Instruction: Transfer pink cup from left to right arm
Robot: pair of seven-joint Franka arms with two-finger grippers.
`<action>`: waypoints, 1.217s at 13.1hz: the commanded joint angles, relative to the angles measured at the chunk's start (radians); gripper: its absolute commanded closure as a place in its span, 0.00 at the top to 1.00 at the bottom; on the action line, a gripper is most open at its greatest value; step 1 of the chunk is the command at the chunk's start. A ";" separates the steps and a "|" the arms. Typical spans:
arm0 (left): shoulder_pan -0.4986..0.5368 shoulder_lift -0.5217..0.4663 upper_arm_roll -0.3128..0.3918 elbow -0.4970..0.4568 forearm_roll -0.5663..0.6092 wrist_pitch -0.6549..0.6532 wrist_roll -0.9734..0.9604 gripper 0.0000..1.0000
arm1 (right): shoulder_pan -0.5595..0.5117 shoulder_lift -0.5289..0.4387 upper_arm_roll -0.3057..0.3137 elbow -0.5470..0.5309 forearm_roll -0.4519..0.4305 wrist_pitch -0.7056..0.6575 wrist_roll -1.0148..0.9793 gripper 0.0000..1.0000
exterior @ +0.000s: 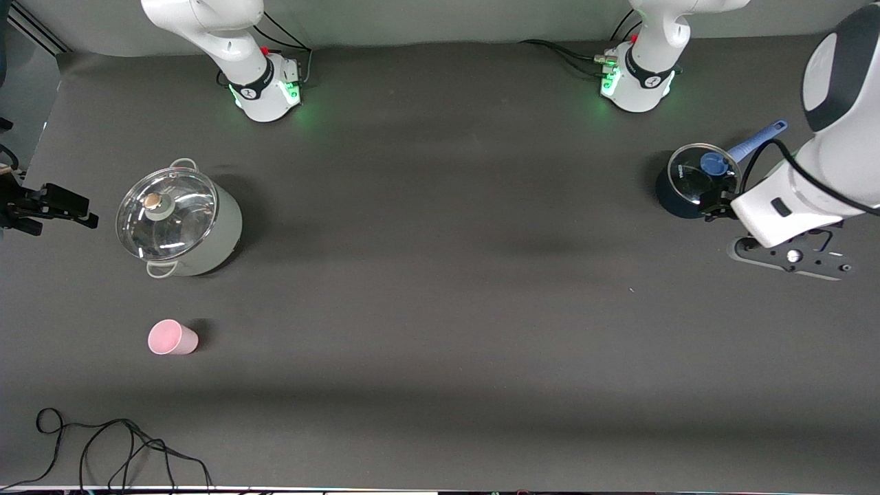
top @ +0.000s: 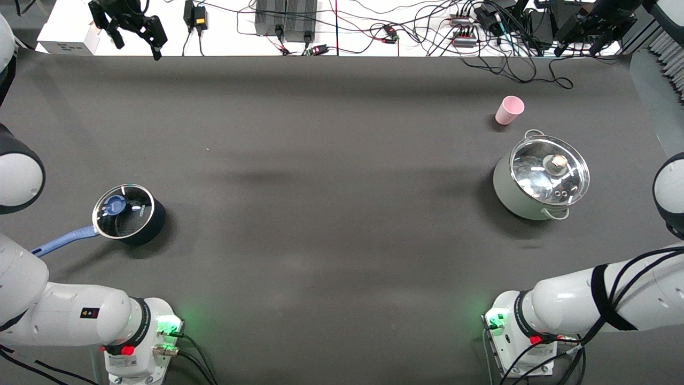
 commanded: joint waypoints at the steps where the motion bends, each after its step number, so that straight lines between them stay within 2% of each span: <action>1: -0.023 -0.145 0.031 -0.218 -0.018 0.144 0.014 1.00 | -0.018 -0.006 0.014 -0.006 0.004 0.021 0.033 1.00; 3: -0.026 -0.220 0.037 -0.339 -0.039 0.263 0.000 1.00 | -0.047 -0.008 0.064 0.003 0.006 0.019 0.062 1.00; 6: -0.052 -0.284 0.078 -0.444 -0.046 0.357 0.000 1.00 | -0.032 -0.017 0.078 0.005 0.001 0.011 0.114 1.00; 9: -0.069 -0.279 0.089 -0.429 -0.047 0.375 -0.001 1.00 | -0.029 -0.026 0.080 0.005 0.001 0.005 0.114 1.00; 13: -0.072 -0.265 0.090 -0.348 -0.142 0.247 -0.008 1.00 | -0.015 -0.026 0.078 0.007 0.001 0.005 0.120 1.00; 16: -0.089 -0.262 0.090 -0.312 -0.138 0.203 -0.008 1.00 | -0.015 -0.026 0.078 0.007 0.001 0.005 0.122 1.00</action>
